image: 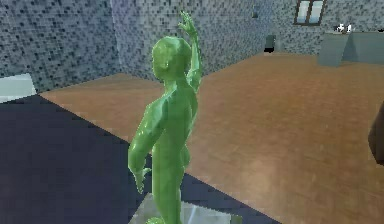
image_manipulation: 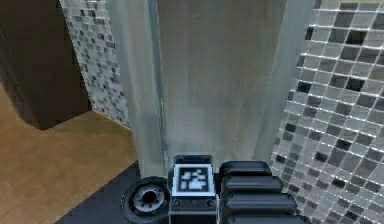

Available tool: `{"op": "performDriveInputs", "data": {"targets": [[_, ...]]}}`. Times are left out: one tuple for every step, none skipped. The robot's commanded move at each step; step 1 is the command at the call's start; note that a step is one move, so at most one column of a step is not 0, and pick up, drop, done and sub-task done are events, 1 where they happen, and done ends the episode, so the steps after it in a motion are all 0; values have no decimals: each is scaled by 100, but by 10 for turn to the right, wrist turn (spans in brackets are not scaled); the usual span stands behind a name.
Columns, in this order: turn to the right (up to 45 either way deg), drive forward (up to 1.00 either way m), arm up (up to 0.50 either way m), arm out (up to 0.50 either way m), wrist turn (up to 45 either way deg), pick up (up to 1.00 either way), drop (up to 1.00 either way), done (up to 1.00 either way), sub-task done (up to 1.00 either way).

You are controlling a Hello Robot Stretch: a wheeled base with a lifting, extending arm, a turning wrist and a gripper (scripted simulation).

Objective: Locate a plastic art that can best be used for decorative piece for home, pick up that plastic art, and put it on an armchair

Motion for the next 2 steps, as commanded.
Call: {"op": "performDriveInputs", "data": {"targets": [[120, 0, 0, 0, 0, 0, 0, 0, 0], [0, 25, 0, 0, 0, 0, 0, 0, 0]]}}
